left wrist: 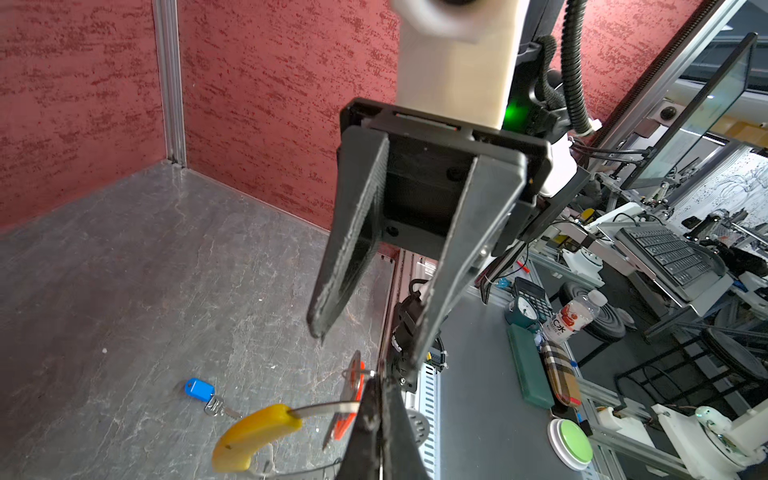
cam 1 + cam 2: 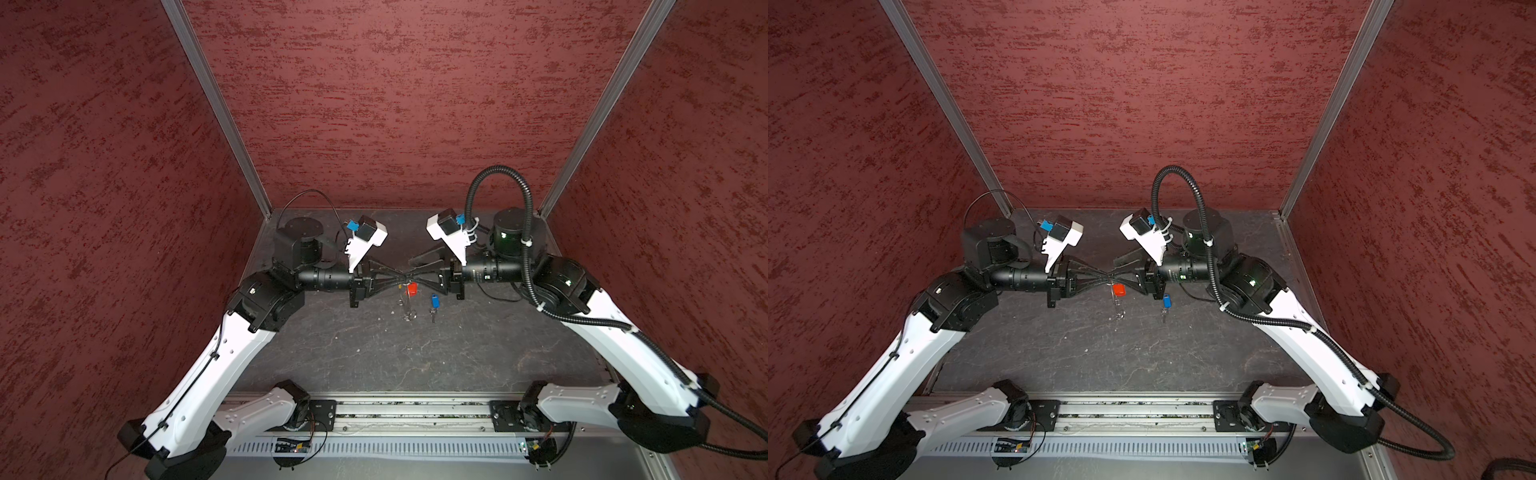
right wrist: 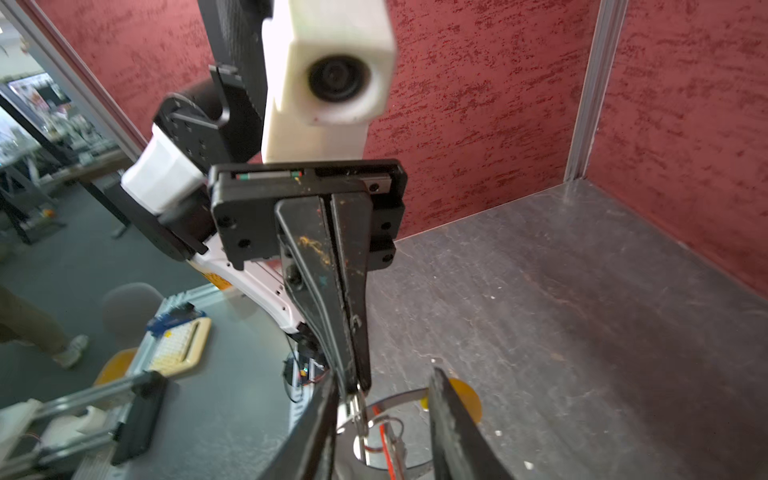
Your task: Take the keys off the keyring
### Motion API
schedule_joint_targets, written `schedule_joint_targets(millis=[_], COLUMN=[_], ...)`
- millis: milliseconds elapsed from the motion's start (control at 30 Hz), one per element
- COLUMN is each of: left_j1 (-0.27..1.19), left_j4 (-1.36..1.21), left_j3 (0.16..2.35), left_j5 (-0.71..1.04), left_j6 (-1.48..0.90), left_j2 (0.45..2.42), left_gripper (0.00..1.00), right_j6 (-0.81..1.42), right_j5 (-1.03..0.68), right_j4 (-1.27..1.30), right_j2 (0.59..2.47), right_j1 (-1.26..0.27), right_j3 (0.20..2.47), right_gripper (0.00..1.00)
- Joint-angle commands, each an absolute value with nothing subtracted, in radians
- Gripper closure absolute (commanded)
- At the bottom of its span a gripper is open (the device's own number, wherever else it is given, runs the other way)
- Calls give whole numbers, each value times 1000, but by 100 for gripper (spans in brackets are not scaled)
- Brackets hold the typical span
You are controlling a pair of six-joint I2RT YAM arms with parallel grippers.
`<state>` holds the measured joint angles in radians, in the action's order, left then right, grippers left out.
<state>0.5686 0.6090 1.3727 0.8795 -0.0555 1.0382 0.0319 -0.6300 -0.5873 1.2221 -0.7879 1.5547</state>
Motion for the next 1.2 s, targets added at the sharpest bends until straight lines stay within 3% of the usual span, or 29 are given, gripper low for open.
schedule_joint_targets(millis=[0, 167, 467, 600, 1067, 1167], left_j1=[569, 567, 565, 566, 564, 564], left_j4=[449, 299, 167, 172, 94, 74], left_j3=[1341, 1265, 1202, 1198, 1158, 1151], left_j5=[882, 896, 936, 905, 795, 788], left_j6=[-81, -130, -193, -195, -233, -244], left_j2=[1003, 955, 934, 927, 898, 896], left_gripper=[100, 100, 100, 100, 100, 100], right_j6=[50, 107, 138, 139, 152, 141], right_j5=[-590, -615, -697, -693, -738, -750], right_j4=[-420, -238, -145, -142, -147, -161], right_j2=[1147, 1070, 1083, 1080, 1103, 1113], right_j1=[-788, -788, -789, -788, -790, -790], right_j3=[1468, 1306, 1236, 1238, 1261, 1272], right_gripper=[52, 41, 38, 48, 99, 100])
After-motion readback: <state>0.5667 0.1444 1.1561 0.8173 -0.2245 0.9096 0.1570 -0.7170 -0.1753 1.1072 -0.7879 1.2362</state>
